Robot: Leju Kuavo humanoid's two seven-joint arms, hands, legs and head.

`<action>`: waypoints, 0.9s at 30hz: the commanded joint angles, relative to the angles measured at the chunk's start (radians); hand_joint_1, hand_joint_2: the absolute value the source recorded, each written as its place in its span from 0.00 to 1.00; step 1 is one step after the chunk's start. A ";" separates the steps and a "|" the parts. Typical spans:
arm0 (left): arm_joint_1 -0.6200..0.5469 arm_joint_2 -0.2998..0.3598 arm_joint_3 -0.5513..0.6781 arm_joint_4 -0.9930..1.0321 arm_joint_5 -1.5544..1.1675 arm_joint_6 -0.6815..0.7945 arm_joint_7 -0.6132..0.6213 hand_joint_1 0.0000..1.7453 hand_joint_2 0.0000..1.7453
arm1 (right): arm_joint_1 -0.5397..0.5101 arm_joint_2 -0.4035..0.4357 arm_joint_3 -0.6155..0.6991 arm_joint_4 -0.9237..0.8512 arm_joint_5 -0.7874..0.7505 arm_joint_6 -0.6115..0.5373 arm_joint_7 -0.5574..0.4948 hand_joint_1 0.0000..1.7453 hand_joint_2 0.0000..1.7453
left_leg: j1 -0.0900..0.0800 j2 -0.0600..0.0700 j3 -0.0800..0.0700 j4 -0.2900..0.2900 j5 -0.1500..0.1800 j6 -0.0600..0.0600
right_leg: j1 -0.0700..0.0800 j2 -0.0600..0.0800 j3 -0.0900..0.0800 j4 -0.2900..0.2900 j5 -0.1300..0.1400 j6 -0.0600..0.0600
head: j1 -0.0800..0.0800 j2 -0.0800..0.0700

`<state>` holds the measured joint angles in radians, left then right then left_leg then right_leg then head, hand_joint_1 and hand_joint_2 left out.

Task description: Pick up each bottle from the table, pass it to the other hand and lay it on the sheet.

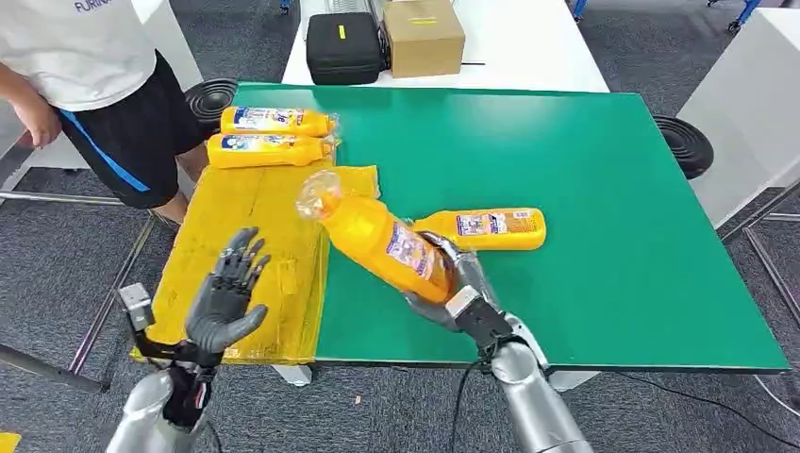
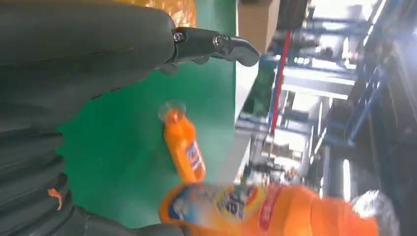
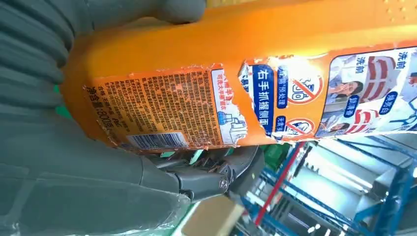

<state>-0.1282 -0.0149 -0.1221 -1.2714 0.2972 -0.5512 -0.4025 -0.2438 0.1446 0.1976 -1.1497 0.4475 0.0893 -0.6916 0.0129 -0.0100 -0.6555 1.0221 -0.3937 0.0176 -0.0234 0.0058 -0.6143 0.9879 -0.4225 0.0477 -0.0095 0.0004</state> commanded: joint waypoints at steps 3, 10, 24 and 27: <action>-0.160 -0.021 -0.165 0.205 0.037 -0.037 0.008 0.00 1.00 | -0.141 0.053 0.092 0.329 -0.010 -0.003 -0.007 1.00 1.00 | 0.000 -0.001 0.005 -0.001 -0.001 0.000 | 0.001 -0.002 0.006 -0.001 -0.001 -0.002 | 0.000 0.000; -0.189 -0.030 -0.198 0.222 0.034 -0.031 0.006 0.00 1.00 | -0.179 0.073 0.114 0.423 -0.014 0.007 -0.007 1.00 1.00 | 0.000 0.000 0.006 -0.001 -0.001 0.000 | 0.001 -0.001 0.006 -0.001 -0.001 -0.003 | 0.000 0.000; -0.206 -0.025 -0.216 0.237 0.035 -0.012 0.001 0.00 1.00 | -0.206 0.097 0.175 0.509 0.026 0.027 -0.007 1.00 1.00 | 0.000 0.001 0.006 0.000 -0.002 0.000 | 0.001 0.000 0.006 -0.001 -0.002 -0.003 | 0.000 0.000; -0.221 -0.027 -0.232 0.259 0.039 -0.021 -0.004 0.00 1.00 | -0.210 0.102 0.191 0.546 0.038 0.015 -0.007 1.00 1.00 | 0.000 0.000 0.003 0.000 -0.001 0.000 | 0.001 -0.001 0.003 -0.001 -0.001 -0.002 | 0.000 0.000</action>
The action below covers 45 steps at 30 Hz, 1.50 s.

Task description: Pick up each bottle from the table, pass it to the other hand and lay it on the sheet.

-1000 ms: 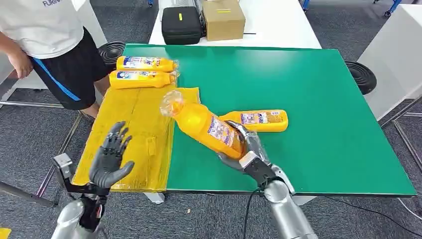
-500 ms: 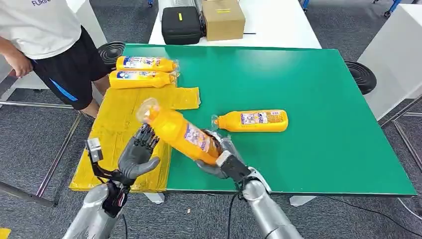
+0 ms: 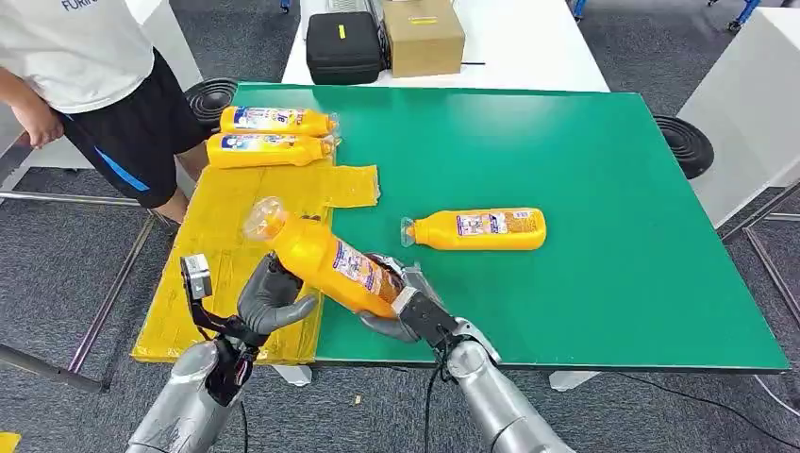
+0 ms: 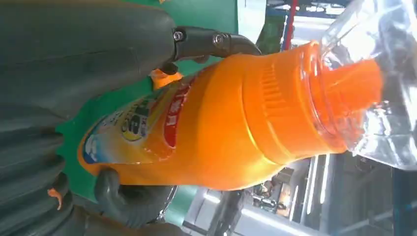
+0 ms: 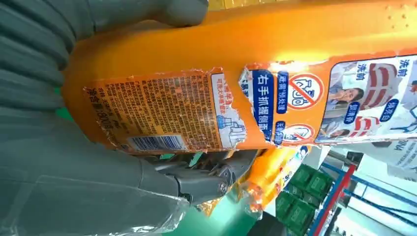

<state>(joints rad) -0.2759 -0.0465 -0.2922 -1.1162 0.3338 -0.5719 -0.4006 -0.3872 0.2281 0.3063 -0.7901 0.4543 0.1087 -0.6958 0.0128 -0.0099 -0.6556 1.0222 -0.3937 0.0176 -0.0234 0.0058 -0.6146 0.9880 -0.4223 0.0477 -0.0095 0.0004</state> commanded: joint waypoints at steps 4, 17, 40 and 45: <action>-0.073 0.004 -0.062 0.103 0.002 0.000 -0.006 0.00 1.00 | -0.066 0.018 0.082 0.186 0.031 -0.004 -0.002 1.00 1.00 | 0.001 0.001 0.005 -0.001 -0.002 0.000 | 0.001 0.000 0.005 -0.001 -0.002 -0.003 | 0.000 0.000; -0.118 -0.010 -0.084 0.166 0.013 0.005 -0.009 0.00 1.00 | -0.068 0.022 0.136 0.226 0.063 -0.001 -0.002 1.00 1.00 | 0.001 -0.001 0.005 0.000 -0.002 0.000 | 0.001 -0.002 0.006 0.000 -0.002 -0.003 | 0.000 0.000; -0.111 0.017 -0.083 0.144 -0.042 0.042 -0.064 1.00 1.00 | -0.052 0.021 0.064 0.179 -0.020 -0.090 -0.002 0.00 1.00 | 0.001 0.000 0.005 0.000 -0.002 0.000 | 0.001 -0.002 0.006 -0.001 -0.002 -0.003 | 0.000 0.000; -0.111 0.019 -0.074 0.135 -0.053 0.049 -0.067 1.00 1.00 | -0.038 0.012 0.037 0.146 -0.038 -0.120 -0.002 0.00 0.00 | 0.000 -0.001 0.002 0.000 -0.001 0.000 | 0.001 -0.002 0.003 0.000 -0.001 -0.002 | 0.000 0.000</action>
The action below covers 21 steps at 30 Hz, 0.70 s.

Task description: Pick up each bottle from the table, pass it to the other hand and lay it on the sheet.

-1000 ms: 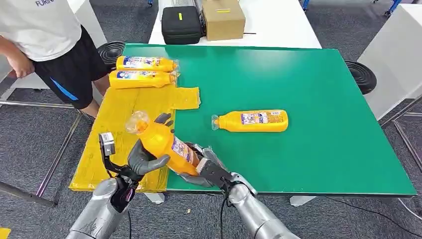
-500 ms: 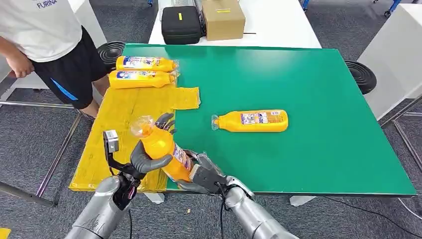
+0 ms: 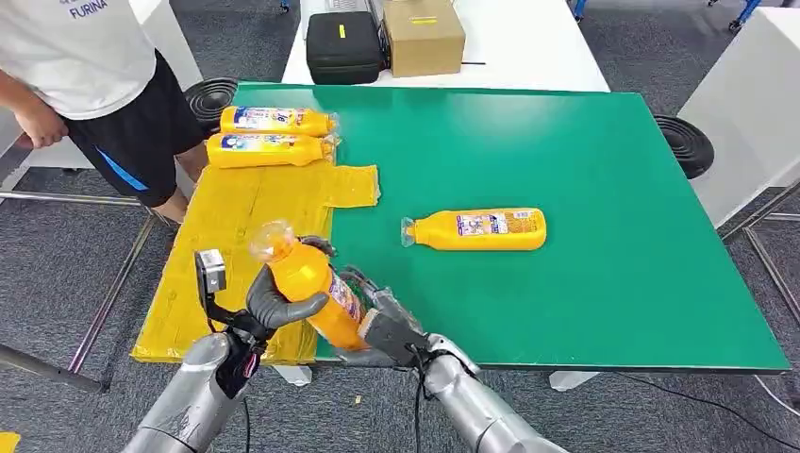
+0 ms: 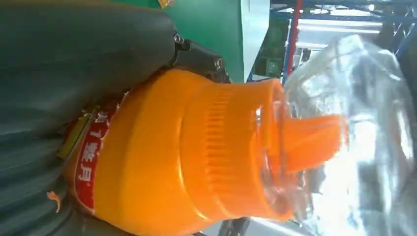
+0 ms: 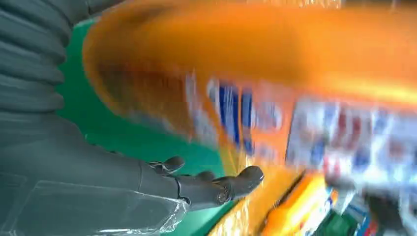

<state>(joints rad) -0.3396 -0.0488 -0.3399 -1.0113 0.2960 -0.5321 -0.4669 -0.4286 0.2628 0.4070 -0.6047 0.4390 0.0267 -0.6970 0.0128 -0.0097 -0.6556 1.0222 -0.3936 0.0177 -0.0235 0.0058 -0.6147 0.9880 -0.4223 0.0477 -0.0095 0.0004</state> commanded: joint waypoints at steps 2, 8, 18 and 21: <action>-0.047 0.021 -0.020 0.028 -0.018 0.013 0.000 1.00 1.00 | 0.008 -0.024 -0.070 -0.049 -0.020 -0.057 -0.001 0.00 0.00 | 0.001 -0.001 0.004 0.000 -0.001 0.000 | 0.001 -0.002 0.004 -0.001 -0.002 -0.003 | 0.000 0.000; -0.067 0.025 0.008 0.025 -0.037 0.052 0.006 1.00 1.00 | 0.025 -0.029 -0.075 -0.093 -0.006 -0.092 -0.001 0.00 0.00 | 0.001 -0.001 0.002 0.000 -0.001 0.000 | 0.001 -0.002 0.003 0.000 -0.001 -0.002 | 0.000 0.000; -0.195 0.127 0.051 0.016 -0.352 0.353 -0.001 1.00 1.00 | 0.135 -0.083 -0.059 -0.366 0.044 -0.104 0.027 0.00 0.00 | 0.001 -0.002 0.001 0.001 -0.001 0.000 | 0.001 -0.003 0.002 0.000 -0.001 -0.002 | 0.001 0.000; -0.220 0.165 0.066 -0.005 -0.437 0.398 0.010 1.00 1.00 | 0.149 -0.095 -0.063 -0.410 0.059 -0.092 0.043 0.00 0.00 | 0.001 0.000 0.003 0.002 -0.002 -0.001 | 0.002 -0.002 0.004 0.001 -0.002 -0.003 | 0.000 0.000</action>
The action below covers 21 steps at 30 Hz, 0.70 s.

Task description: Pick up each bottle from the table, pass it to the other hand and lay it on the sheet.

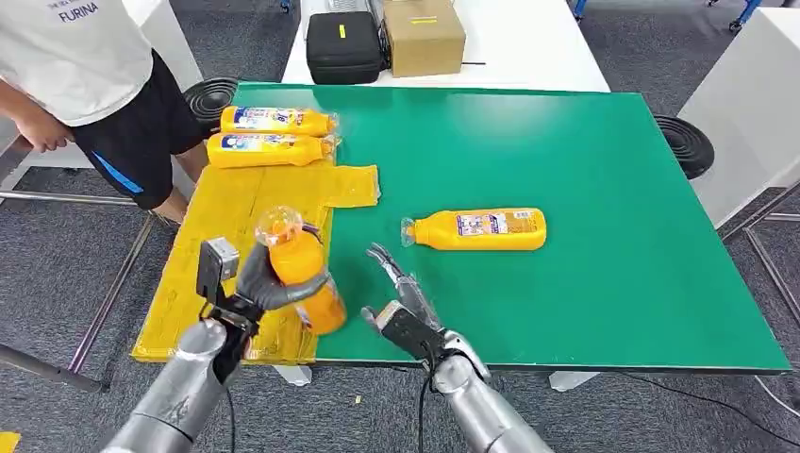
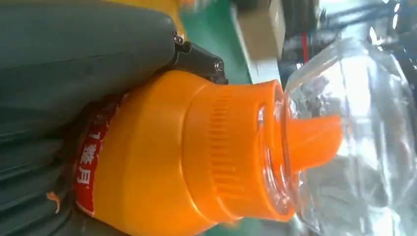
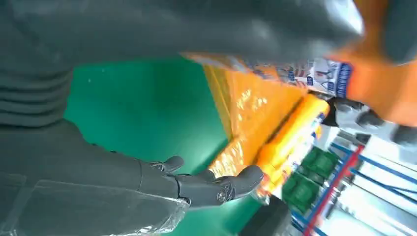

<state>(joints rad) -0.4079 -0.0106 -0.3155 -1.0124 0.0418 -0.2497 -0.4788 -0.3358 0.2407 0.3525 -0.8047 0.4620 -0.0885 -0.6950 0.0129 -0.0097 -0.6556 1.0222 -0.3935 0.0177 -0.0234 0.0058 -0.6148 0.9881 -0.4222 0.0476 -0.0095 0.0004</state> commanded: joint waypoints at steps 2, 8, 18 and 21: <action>-0.183 0.166 0.037 -0.014 -0.245 0.151 0.032 1.00 1.00 | 0.061 -0.083 -0.015 -0.236 0.041 0.024 0.043 0.00 0.00 | 0.001 0.000 0.000 0.001 0.000 0.000 | 0.001 -0.001 0.001 0.000 -0.001 -0.002 | 0.000 0.000; -0.259 0.225 0.016 -0.026 -0.373 0.174 0.068 1.00 1.00 | 0.076 -0.100 -0.043 -0.281 0.032 0.033 0.046 0.00 0.00 | 0.001 0.000 0.000 0.001 0.000 -0.001 | 0.001 -0.001 0.001 0.001 -0.001 -0.002 | 0.000 0.000; -0.277 0.379 -0.135 -0.070 -0.613 -0.014 0.176 1.00 1.00 | 0.110 -0.095 -0.098 -0.362 0.003 0.068 0.059 0.00 0.00 | 0.002 0.002 0.004 0.002 -0.002 -0.001 | 0.002 0.001 0.004 0.001 -0.002 -0.003 | 0.000 0.000; -0.325 0.371 -0.253 0.077 -0.721 -0.024 0.171 1.00 1.00 | 0.098 -0.089 -0.117 -0.368 0.003 0.076 0.063 0.00 0.00 | 0.000 0.000 0.001 0.000 0.001 -0.001 | 0.001 -0.001 0.001 0.001 -0.001 -0.002 | 0.000 0.000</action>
<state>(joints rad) -0.6213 0.2656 -0.3150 -1.1066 -0.5214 -0.1573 -0.3430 -0.2238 0.1625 0.2961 -1.1280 0.4650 -0.0363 -0.6451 0.0133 -0.0085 -0.6555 1.0222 -0.3927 0.0171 -0.0233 0.0067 -0.6155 0.9884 -0.4220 0.0475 -0.0095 0.0004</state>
